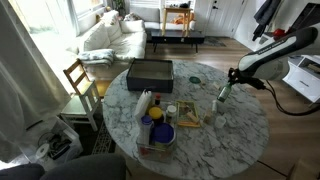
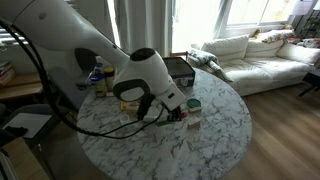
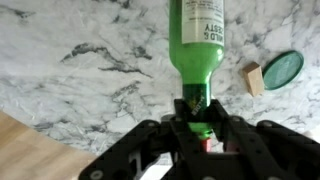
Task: Pick up the horizontally laying green hot sauce bottle and position it vertically on the table
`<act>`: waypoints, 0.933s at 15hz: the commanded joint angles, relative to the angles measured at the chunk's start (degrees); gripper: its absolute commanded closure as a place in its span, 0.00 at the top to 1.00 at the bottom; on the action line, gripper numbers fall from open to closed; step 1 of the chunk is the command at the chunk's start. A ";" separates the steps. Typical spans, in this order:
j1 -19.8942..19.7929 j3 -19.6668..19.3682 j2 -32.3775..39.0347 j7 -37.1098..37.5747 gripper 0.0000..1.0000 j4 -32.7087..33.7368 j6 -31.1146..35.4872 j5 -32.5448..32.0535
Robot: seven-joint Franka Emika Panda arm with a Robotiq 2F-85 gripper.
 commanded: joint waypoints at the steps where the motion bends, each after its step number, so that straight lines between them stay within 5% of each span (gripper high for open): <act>1: 1.10 0.66 -3.24 -1.61 0.07 -7.64 10.61 -0.23; 9: -0.21 5.17 -3.06 -4.91 0.07 -13.59 31.00 -2.40; 14: 4.55 -0.41 0.67 -11.52 0.07 -13.62 38.10 1.52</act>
